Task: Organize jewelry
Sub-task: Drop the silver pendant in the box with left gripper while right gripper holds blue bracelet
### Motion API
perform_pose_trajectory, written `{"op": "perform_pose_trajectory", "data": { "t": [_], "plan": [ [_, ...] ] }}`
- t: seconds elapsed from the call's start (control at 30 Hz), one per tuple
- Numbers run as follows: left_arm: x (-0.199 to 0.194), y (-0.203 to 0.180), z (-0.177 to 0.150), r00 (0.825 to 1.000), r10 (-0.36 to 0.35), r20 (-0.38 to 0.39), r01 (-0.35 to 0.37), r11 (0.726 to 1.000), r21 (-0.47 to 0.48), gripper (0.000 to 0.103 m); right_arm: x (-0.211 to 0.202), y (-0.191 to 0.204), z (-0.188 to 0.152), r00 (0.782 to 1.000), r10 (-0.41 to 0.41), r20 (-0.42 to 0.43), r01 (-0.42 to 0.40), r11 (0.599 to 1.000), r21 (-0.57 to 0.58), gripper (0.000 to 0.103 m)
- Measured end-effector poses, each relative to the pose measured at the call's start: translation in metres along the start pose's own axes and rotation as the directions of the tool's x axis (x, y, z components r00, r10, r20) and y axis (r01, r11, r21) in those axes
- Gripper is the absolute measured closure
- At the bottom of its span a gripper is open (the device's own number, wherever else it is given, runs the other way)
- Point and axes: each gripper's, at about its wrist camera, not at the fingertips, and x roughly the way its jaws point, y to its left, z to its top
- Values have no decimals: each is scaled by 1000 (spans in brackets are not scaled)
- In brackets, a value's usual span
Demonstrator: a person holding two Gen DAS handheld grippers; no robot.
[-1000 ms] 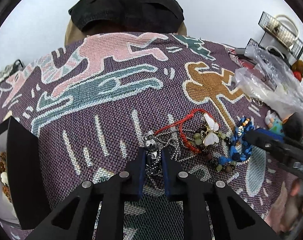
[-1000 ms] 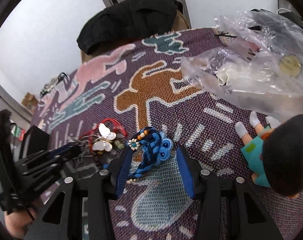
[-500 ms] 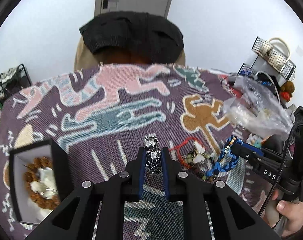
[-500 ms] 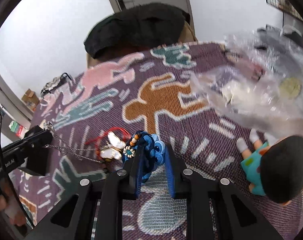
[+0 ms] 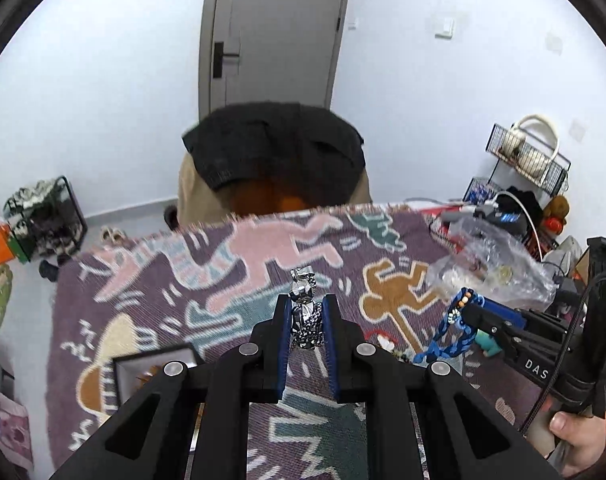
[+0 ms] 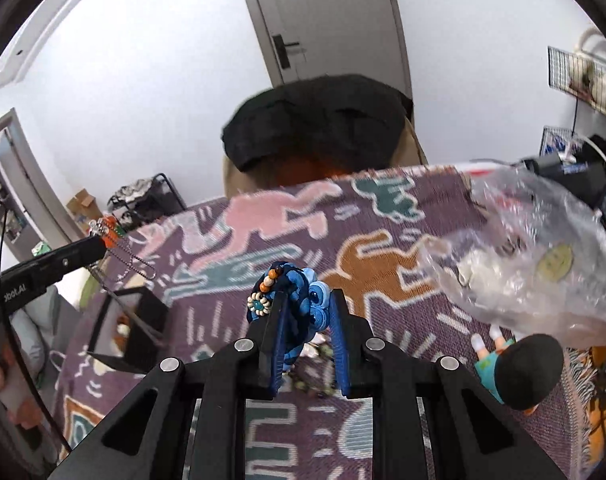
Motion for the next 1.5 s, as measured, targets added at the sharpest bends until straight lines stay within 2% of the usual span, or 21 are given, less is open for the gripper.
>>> {"op": "perform_pose_trajectory", "data": {
  "t": [0.37,0.57,1.0,1.13,1.17,1.23,1.3,1.33,1.37,1.5],
  "plan": [
    [-55,38,19,995,52,86,-49,998,-27,87,-33,47,18,997,48,68,-43,997,-64,82],
    [-70,50,20,992,76,96,-74,997,-18,87,-38,70,19,995,72,73,-65,993,-94,82],
    [-35,95,-11,994,111,11,-110,992,-67,87,-25,105,9,992,113,47,-104,982,-159,82],
    [-16,111,-23,990,131,-49,-135,984,-115,86,-18,114,7,992,121,36,-114,980,-161,82],
    [-12,116,-27,991,126,-51,-132,983,-129,85,-15,117,7,992,123,33,-116,980,-160,82],
    [-6,123,-34,994,92,-65,-100,984,-148,75,-9,123,6,992,122,28,-116,980,-161,82],
    [-1,129,-41,995,62,-76,-74,983,-168,37,-3,129,5,992,128,20,-123,979,-162,82],
    [-1,132,-44,996,57,-69,-68,982,-174,29,-1,133,4,991,134,14,-129,978,-162,82],
    [-3,135,-47,997,60,-54,-69,981,-179,24,3,138,3,990,140,8,-137,977,-163,82],
    [-11,148,-51,994,97,-39,-103,978,-184,24,21,155,0,984,176,-20,-177,970,-168,82]
  ]
}}
